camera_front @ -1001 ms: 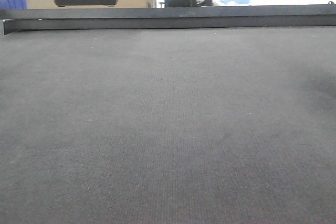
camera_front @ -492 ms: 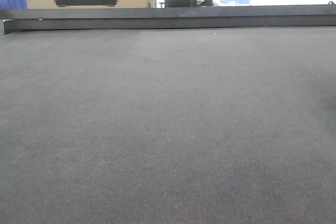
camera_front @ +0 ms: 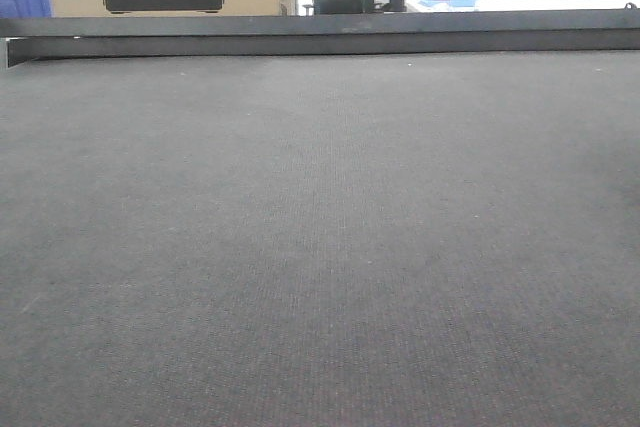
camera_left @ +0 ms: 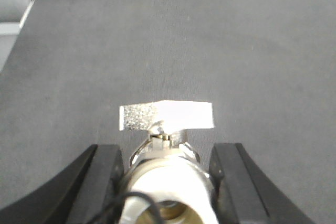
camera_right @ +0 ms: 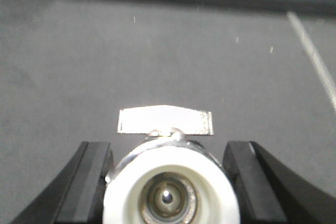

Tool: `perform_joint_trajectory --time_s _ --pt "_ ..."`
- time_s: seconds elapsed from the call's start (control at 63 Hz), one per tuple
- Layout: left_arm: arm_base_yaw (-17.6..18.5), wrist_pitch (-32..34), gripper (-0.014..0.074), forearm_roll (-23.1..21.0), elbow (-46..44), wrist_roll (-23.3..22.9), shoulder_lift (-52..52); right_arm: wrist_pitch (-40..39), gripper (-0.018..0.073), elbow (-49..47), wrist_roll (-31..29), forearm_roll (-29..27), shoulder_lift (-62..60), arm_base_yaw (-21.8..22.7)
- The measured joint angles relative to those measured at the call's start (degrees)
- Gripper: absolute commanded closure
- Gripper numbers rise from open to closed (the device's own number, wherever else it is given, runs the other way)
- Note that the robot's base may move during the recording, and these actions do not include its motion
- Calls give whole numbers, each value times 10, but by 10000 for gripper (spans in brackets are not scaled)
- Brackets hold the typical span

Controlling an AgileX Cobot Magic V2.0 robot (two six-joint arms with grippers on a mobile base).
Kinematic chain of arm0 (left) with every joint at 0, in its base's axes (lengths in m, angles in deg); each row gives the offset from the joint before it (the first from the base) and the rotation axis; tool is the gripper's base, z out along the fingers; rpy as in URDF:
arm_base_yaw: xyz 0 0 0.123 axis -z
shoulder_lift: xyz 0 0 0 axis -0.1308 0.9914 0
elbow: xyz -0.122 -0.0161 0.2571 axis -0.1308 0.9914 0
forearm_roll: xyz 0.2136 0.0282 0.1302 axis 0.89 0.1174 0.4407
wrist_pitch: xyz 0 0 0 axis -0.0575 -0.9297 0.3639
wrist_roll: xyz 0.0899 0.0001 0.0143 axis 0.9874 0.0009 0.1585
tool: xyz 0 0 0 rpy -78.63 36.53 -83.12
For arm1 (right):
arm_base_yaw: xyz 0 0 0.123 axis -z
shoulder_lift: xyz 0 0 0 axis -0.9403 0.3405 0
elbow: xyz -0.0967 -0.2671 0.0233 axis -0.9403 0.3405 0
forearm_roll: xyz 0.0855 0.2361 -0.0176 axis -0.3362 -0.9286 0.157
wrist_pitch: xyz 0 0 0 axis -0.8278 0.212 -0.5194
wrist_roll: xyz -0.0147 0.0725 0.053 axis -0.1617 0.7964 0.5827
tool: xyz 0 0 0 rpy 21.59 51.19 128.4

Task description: Place valve from conveyor to right shelf box

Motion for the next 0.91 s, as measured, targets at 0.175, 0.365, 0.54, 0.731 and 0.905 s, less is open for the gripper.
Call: perform_joint_trajectory --time_s 0.175,0.365,0.54,0.731,0.905 --pt "0 26 708 -16 -10 0 0 -1 715 -15 0 0 -3 0" --pt "0 30 708 -19 -10 0 0 0 715 -15 0 0 -3 0" --pt "0 33 708 -19 -10 0 0 1 715 -15 0 0 -3 0" --pt "0 45 708 -19 -10 0 0 1 715 -15 0 0 -3 0" --pt "0 48 708 -19 -10 0 0 1 715 -16 0 0 -3 0"
